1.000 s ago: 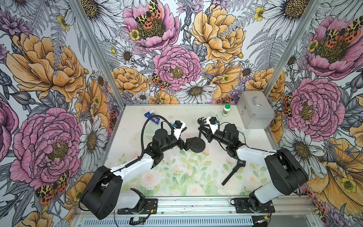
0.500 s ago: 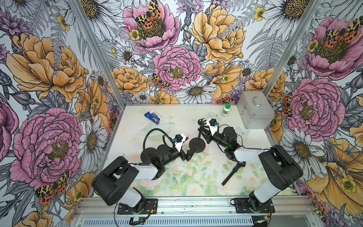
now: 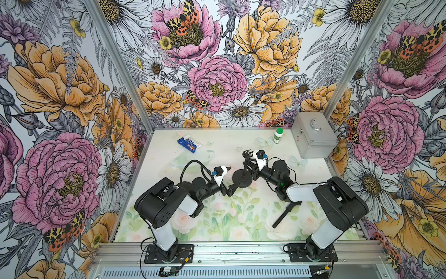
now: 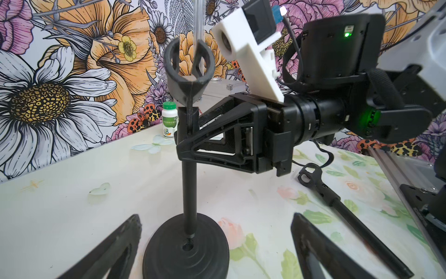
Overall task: Assemble a microphone stand
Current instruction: Hold the microphone stand pole at the microphone stand base.
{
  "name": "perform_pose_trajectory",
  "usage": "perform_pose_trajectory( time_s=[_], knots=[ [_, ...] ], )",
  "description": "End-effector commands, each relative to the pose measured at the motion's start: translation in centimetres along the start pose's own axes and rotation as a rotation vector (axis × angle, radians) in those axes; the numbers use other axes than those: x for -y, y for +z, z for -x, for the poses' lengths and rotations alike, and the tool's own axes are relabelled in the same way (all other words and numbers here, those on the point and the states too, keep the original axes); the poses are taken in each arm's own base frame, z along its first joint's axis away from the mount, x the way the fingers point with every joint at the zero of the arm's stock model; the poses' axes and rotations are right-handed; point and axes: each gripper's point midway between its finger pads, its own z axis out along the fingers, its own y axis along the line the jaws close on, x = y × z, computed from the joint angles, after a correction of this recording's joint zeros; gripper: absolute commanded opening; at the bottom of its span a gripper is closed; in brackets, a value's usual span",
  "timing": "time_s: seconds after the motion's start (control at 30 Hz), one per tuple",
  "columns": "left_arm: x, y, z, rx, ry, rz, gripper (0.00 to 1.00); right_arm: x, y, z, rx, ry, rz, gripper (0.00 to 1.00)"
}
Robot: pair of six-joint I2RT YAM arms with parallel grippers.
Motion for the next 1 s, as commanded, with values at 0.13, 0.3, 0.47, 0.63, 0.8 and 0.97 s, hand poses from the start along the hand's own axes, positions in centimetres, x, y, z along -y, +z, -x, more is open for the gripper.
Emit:
perform_pose_trajectory(
  time_s=[0.13,0.3,0.47,0.63,0.8,0.97],
  knots=[
    [0.3,0.2,-1.0,-0.010,0.046,-0.012,0.97,-0.4,0.3,0.1,0.038,-0.011,0.002,0.04],
    [0.2,-0.7,-1.6,-0.029,0.035,0.030,0.99,-0.4,0.1,-1.1,0.019,-0.012,-0.015,0.04],
    [-0.2,-0.7,-1.6,-0.029,0.030,0.056,0.98,-0.1,0.0,-3.0,-0.026,-0.029,-0.026,0.04],
    [0.1,-1.6,-2.7,-0.060,0.045,0.087,0.99,-0.5,0.4,-2.8,-0.039,-0.030,-0.007,0.04],
    [-0.2,-1.9,-2.4,-0.054,0.062,0.117,0.99,-0.6,0.8,-2.9,-0.052,-0.048,0.008,0.04],
    [-1.0,-2.0,-1.9,-0.042,0.065,0.159,0.98,-0.7,1.4,-2.2,-0.039,-0.060,0.025,0.04]
  ],
)
